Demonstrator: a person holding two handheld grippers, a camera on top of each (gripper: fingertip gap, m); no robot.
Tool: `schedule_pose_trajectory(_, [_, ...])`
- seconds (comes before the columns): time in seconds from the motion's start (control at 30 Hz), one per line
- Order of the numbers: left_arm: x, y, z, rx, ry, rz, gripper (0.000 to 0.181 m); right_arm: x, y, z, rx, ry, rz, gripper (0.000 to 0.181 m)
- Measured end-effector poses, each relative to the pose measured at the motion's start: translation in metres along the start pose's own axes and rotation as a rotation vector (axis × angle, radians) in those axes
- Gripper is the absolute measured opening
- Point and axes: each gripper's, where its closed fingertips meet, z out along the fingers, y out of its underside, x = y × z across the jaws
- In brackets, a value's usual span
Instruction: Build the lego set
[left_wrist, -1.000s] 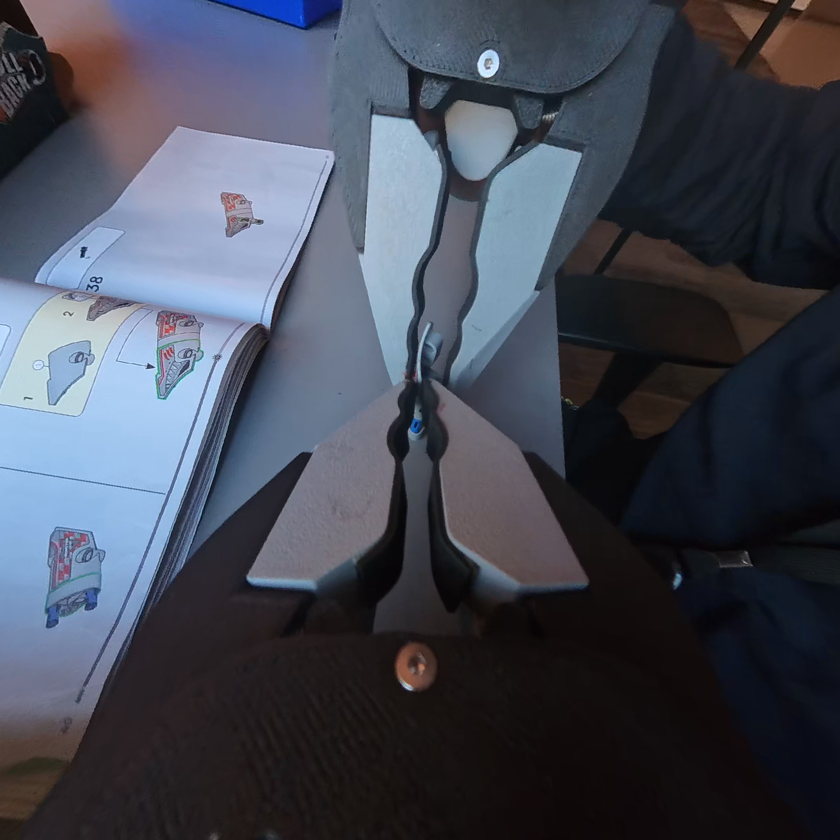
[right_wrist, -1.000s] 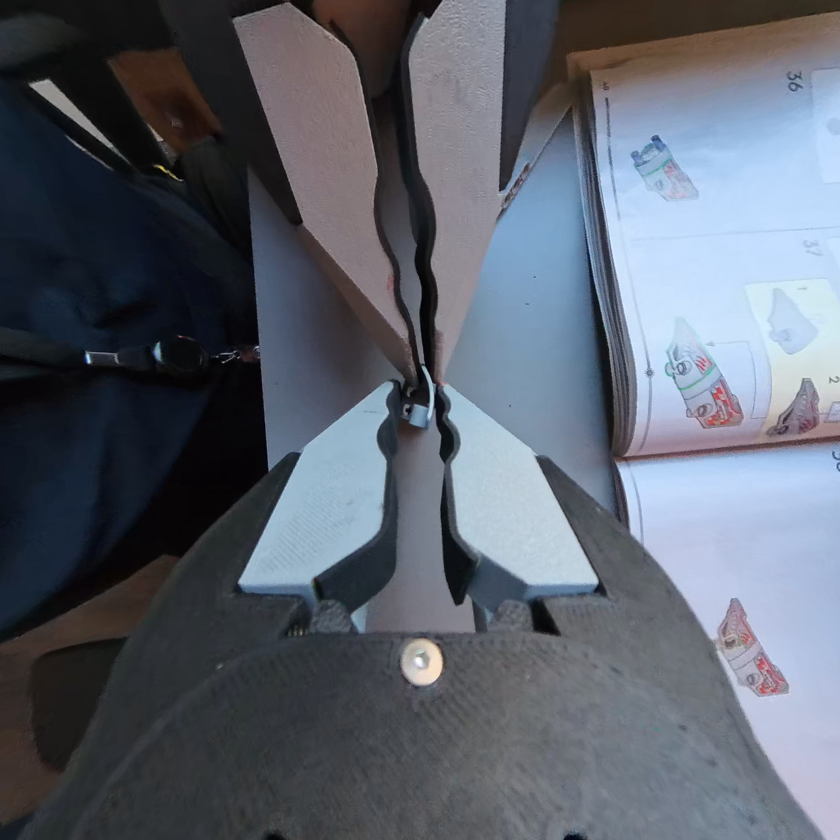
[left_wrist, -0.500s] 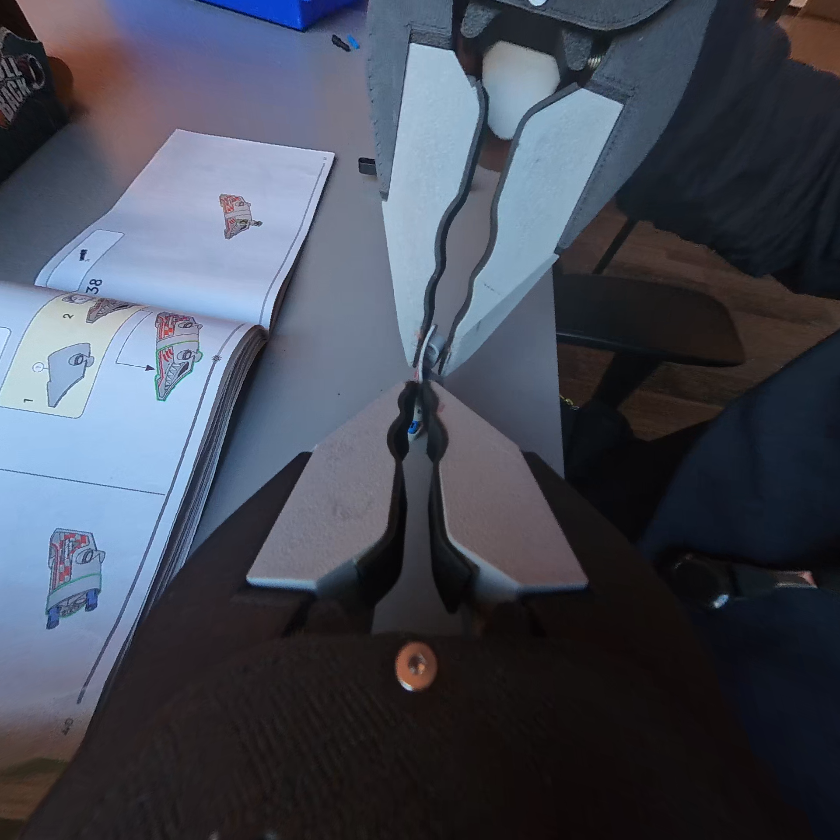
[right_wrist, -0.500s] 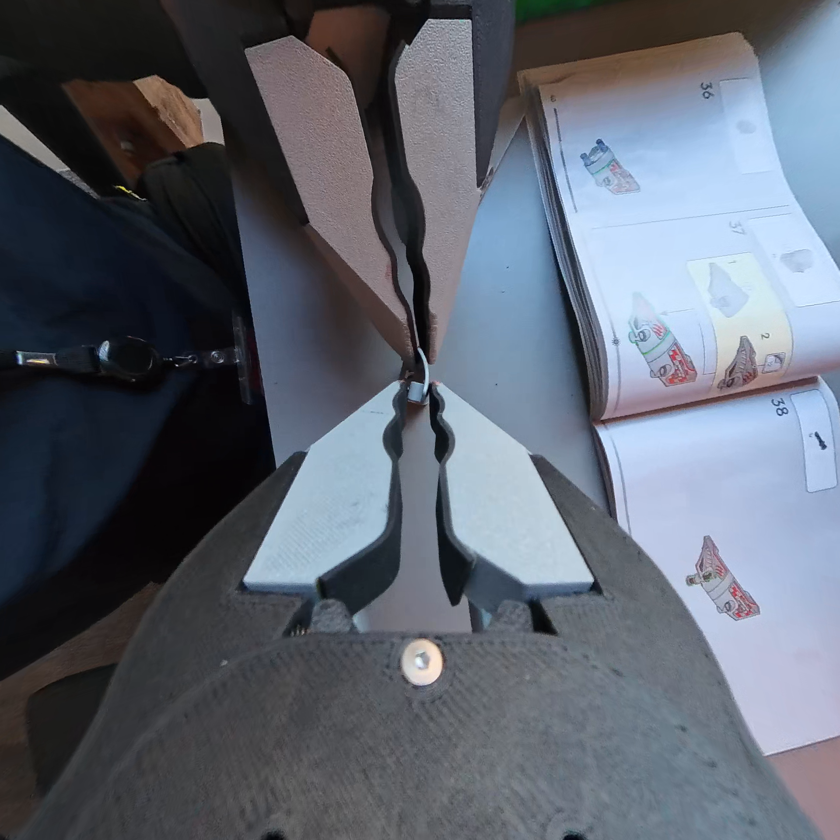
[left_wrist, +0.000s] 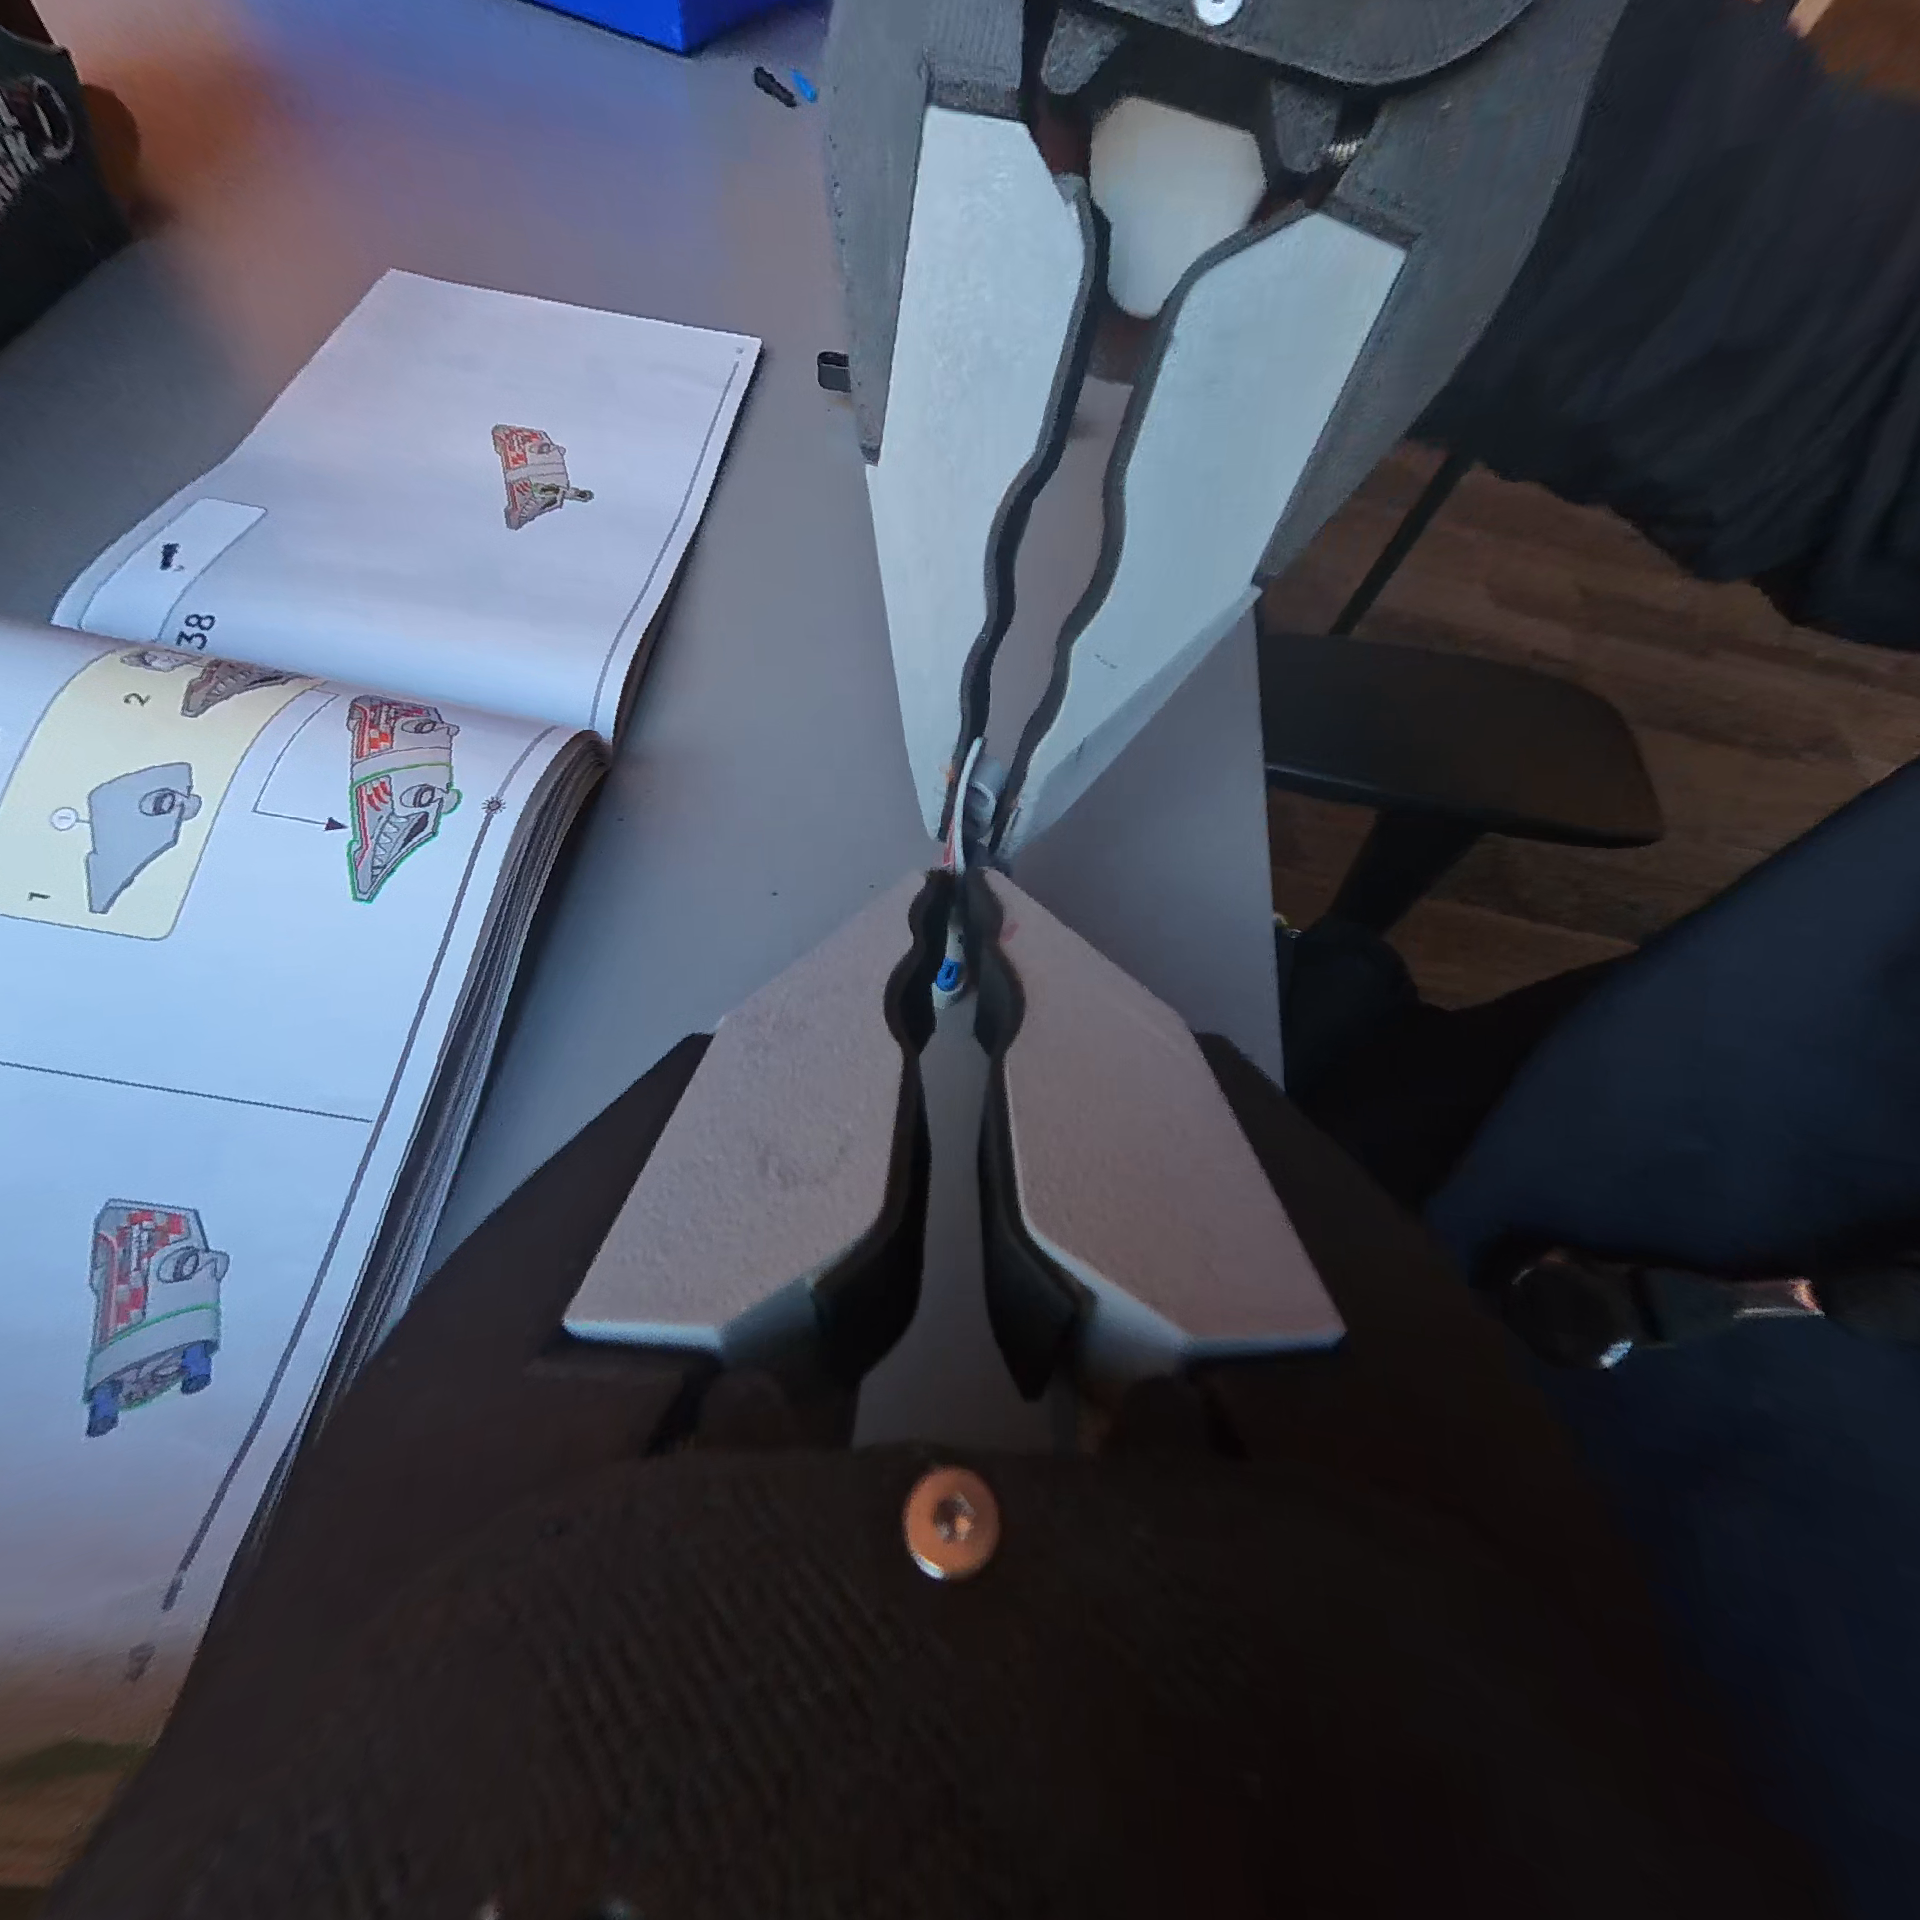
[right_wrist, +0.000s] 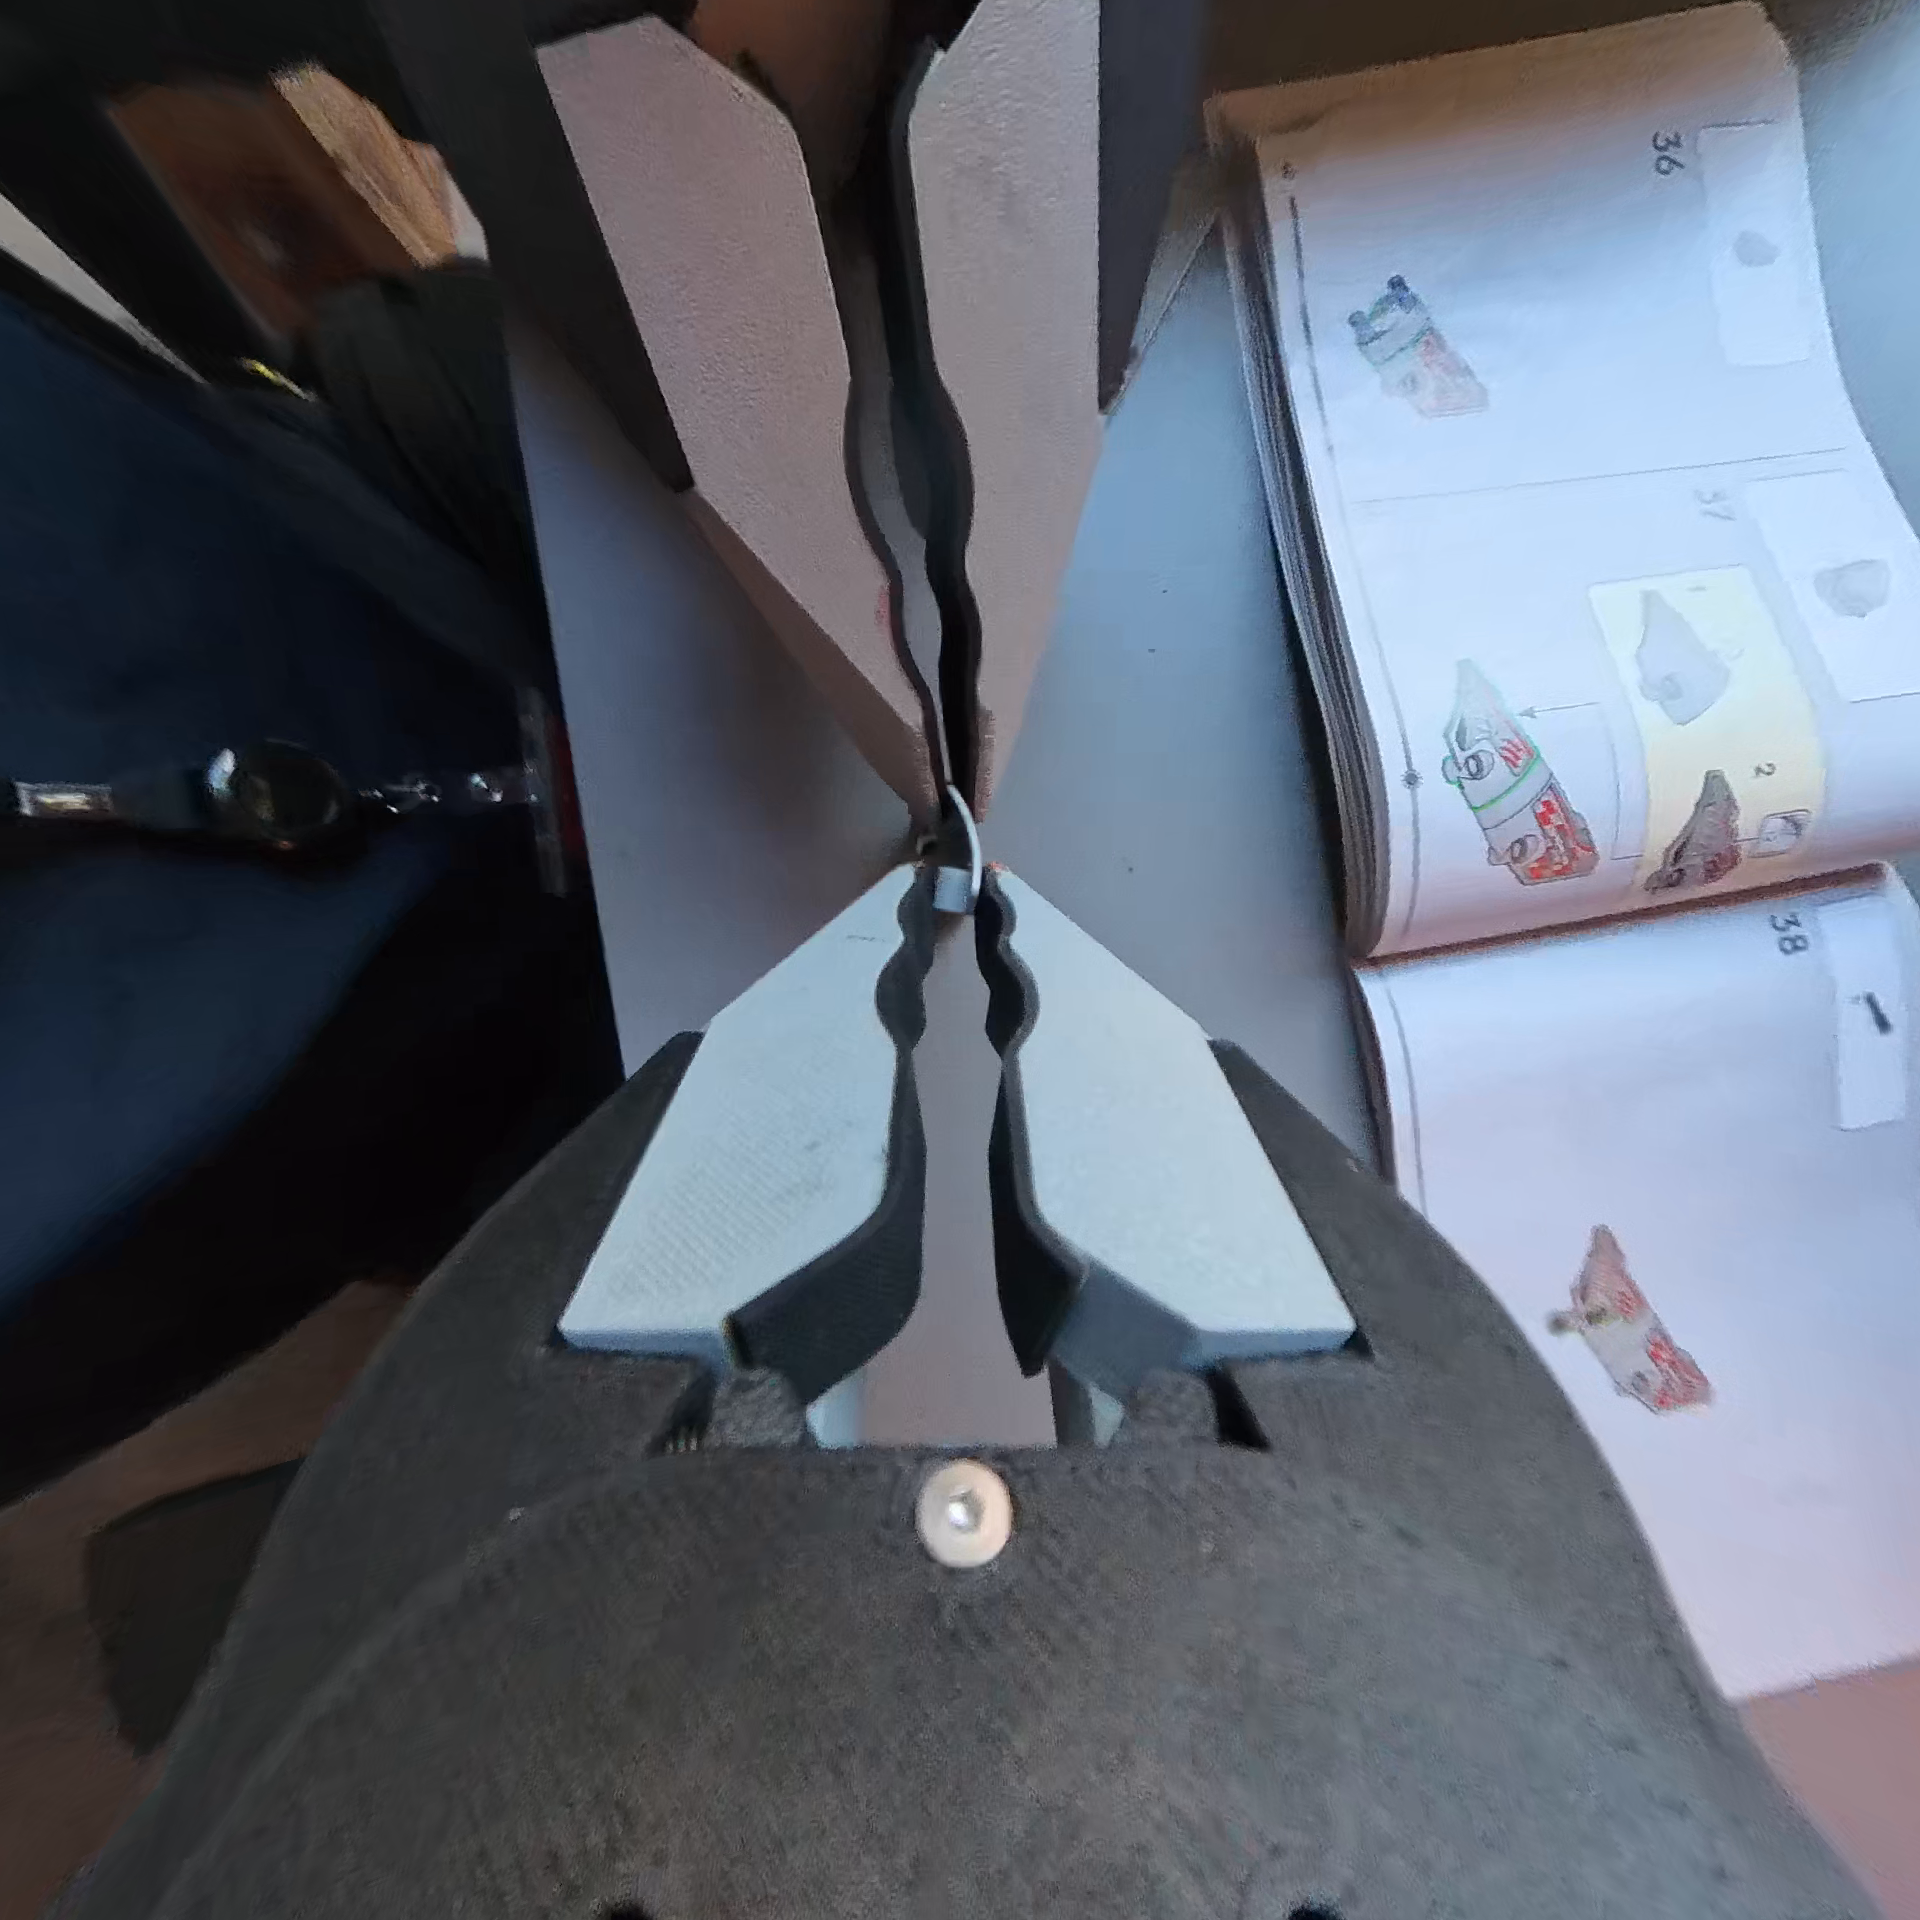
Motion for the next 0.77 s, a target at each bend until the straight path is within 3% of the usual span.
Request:
schedule_pose_trajectory(0.03, [-0.001,0.000,0.000,0.000,0.003,-0.009,0.000,0.001,-0.001,0.000,0.019,-0.008,0.009,0.005])
schedule_pose_trajectory(0.2, [0.004,0.001,0.000,-0.005,0.027,0.004,0.000,-0.003,-0.001,0.001,0.058,0.022,0.000,0.005])
schedule_pose_trajectory(0.33, [0.007,0.003,0.001,-0.018,0.005,0.083,0.001,-0.006,0.005,0.004,-0.016,0.086,-0.045,0.006])
schedule_pose_trajectory(0.43, [0.007,0.004,0.000,-0.018,-0.004,0.089,0.001,-0.007,0.004,0.005,-0.029,0.077,-0.044,0.006])
schedule_pose_trajectory(0.57, [0.003,0.003,-0.001,-0.009,-0.015,0.066,0.001,-0.004,0.005,0.004,-0.154,0.027,-0.003,0.005])
schedule_pose_trajectory(0.7, [0.006,0.004,-0.007,-0.002,-0.006,0.058,0.003,-0.004,-0.001,0.007,-0.088,0.012,-0.022,0.005])
schedule_pose_trajectory(0.77, [0.006,0.009,-0.013,-0.010,-0.002,0.017,0.015,-0.005,0.000,0.007,-0.066,0.004,-0.013,0.005])
